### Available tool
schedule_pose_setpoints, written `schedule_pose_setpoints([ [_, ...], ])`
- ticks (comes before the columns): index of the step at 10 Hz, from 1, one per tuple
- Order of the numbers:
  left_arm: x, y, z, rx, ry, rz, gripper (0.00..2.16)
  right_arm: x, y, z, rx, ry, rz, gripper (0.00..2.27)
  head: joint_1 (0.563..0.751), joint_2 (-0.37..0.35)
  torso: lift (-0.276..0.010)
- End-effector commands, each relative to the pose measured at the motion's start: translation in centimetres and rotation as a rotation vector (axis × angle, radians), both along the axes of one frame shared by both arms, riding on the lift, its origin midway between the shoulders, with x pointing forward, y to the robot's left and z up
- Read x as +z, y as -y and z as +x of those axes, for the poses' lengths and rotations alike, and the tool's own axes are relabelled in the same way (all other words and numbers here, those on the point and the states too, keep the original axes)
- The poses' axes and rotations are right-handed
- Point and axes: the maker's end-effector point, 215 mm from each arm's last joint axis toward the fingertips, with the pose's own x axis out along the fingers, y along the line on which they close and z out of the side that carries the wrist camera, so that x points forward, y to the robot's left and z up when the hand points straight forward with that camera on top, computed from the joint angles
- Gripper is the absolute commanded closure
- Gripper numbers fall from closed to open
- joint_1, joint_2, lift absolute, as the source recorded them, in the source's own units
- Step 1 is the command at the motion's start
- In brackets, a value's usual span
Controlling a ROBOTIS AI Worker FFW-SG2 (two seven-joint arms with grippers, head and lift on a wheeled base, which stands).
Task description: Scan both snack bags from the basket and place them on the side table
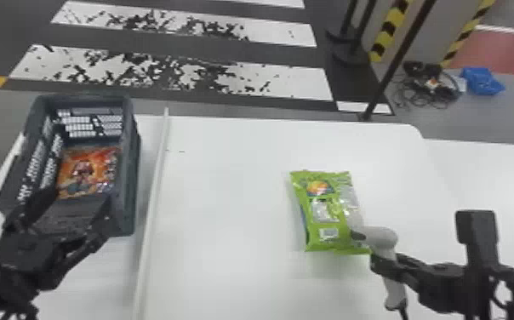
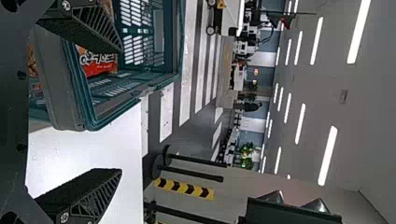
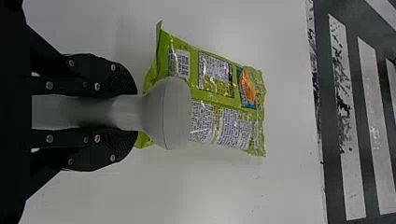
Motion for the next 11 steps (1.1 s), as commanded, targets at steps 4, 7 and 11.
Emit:
schedule_pose_setpoints([
  [4, -0.1, 0.0, 0.0, 0.003, -0.001, -0.002, 0.09, -0.5, 0.3, 0.1, -0.001, 0.000, -0.008, 2.26, 0.695, -0.134, -0.075],
  [7, -0.2, 0.0, -0.1, 0.002, -0.005, -0.008, 0.09, 1.3, 3.4, 1.6, -0.049, 0.051, -0.038, 2.26, 0.695, -0.150, -0.075],
  [11, -0.2, 0.0, -0.1, -0.002, -0.006, -0.010, 0.09, -0.8, 11.1, 4.3, -0.156, 0.033, -0.103, 2.26, 0.695, -0.245, -0.075],
])
